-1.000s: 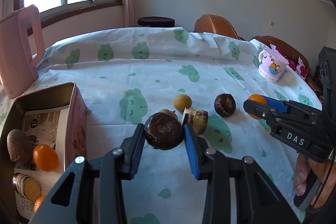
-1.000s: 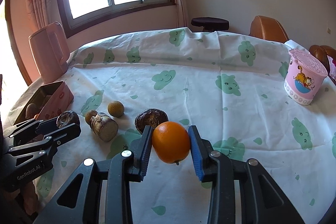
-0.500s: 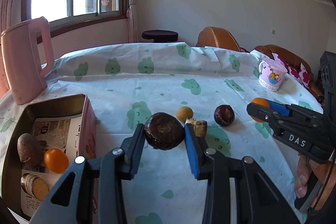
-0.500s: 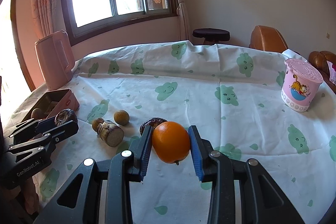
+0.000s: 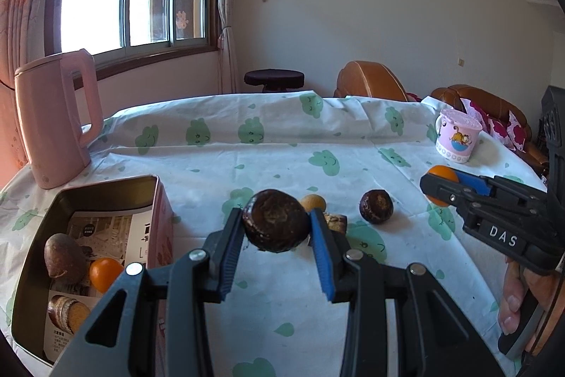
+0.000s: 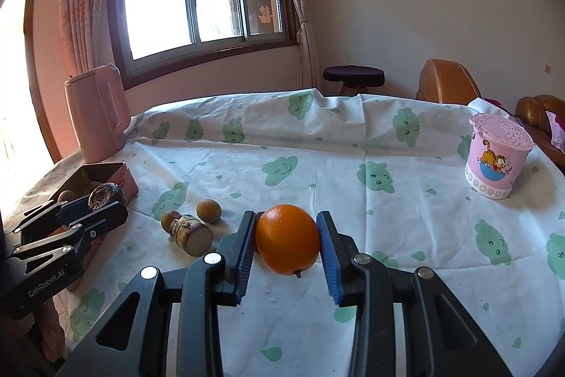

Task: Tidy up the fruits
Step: 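Carry the dark brown fruit and the orange over the tin with both tools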

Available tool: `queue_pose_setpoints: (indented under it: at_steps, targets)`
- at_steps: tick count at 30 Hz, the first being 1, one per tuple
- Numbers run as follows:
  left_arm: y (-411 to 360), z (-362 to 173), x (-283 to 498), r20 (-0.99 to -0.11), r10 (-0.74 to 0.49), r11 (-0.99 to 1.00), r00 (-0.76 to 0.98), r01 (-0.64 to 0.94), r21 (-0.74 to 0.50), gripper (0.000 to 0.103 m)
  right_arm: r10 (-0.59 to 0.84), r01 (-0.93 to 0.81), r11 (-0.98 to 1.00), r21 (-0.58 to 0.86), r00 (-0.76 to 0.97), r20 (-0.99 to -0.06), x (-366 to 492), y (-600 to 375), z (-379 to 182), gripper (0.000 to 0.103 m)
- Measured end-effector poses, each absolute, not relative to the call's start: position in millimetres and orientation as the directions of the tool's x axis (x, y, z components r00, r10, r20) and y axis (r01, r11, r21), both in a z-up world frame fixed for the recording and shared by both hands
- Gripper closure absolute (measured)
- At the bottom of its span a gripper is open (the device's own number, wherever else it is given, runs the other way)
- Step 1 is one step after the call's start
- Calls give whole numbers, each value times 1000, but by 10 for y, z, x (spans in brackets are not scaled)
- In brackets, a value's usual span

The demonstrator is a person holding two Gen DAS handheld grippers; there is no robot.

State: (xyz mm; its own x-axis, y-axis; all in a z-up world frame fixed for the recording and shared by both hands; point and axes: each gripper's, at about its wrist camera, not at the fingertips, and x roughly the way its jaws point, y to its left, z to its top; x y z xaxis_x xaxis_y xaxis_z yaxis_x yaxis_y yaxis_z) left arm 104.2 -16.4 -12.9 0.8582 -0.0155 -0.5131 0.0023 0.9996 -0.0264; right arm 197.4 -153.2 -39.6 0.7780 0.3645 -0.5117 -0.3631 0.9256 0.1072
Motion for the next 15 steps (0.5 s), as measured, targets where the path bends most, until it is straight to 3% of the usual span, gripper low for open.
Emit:
queue_pose_setpoints:
  at_steps: [15]
  targets:
    - [-181,-75,939,-460,7,1000,888,-12,-7,64,358,-359,929,88,816,-453,1854,-1558,-324,66]
